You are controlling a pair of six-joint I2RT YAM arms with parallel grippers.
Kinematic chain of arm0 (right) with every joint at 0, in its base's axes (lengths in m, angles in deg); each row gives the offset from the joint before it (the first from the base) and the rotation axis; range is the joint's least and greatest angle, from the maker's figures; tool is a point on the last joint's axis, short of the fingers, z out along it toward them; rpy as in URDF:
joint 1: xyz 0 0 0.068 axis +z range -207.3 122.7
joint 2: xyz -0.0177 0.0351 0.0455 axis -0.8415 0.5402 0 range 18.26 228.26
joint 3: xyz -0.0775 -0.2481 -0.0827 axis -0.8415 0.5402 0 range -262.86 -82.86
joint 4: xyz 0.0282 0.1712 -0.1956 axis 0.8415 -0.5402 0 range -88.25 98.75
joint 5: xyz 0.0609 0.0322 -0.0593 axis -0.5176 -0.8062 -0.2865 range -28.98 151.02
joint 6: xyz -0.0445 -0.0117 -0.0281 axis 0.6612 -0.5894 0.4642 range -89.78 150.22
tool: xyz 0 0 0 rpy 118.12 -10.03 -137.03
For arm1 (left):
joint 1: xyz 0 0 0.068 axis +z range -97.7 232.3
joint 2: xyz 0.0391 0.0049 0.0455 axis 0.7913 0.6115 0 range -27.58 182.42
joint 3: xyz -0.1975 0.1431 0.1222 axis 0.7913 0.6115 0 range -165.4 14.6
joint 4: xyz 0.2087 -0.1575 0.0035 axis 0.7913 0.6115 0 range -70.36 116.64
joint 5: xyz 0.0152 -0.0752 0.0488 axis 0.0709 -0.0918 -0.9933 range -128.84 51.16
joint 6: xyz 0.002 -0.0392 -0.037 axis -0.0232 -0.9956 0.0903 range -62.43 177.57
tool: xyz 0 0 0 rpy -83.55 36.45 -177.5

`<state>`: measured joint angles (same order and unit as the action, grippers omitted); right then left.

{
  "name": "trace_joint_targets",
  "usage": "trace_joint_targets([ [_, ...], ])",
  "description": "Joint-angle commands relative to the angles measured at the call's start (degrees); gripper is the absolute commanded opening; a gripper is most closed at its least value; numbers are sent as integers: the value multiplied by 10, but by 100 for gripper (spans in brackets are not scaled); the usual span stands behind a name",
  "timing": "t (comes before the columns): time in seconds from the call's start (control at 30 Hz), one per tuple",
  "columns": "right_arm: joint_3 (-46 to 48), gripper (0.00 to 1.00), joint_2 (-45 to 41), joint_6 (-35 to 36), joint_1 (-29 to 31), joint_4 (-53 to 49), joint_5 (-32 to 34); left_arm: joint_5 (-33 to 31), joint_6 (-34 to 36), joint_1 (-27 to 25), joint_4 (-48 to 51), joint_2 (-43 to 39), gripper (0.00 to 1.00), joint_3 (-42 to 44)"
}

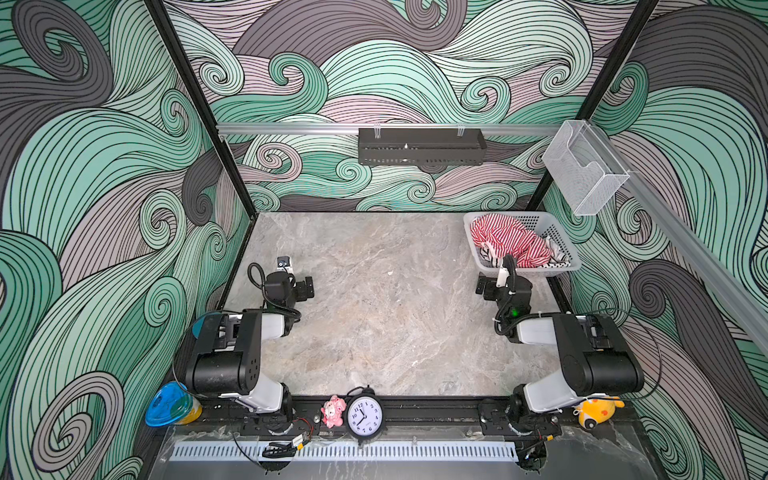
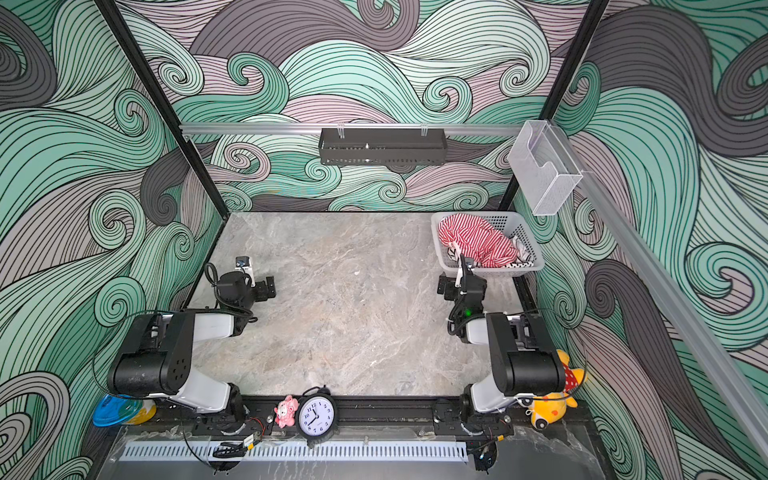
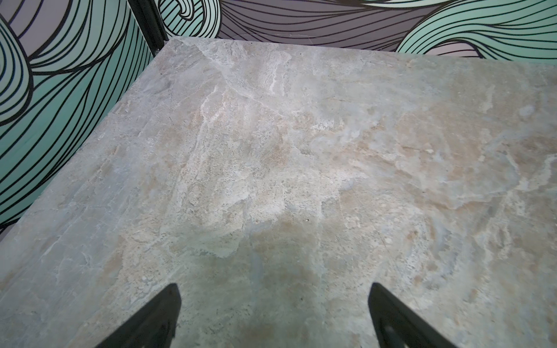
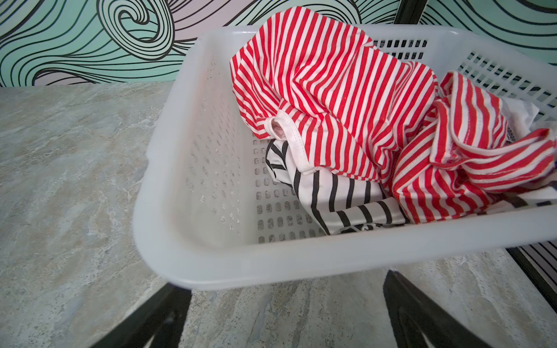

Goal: Fold and stack the tank tops

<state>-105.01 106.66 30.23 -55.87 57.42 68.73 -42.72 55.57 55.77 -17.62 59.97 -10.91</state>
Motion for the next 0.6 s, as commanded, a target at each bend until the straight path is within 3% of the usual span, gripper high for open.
trace_joint_targets([
  [0.0,-5,100,-5,5,3,6,2,-7,-3,-4,-1,0,99,-21],
  [0.2,7,100,-12,5,4,25,4,-8,-3,-4,-4,-3,99,-17],
  [0.3,25,100,-61,3,12,14,33,-18,-6,-4,23,-19,99,-27],
  [0.57,-118,100,-251,-115,14,-486,97,27,39,-4,370,-71,97,-196],
])
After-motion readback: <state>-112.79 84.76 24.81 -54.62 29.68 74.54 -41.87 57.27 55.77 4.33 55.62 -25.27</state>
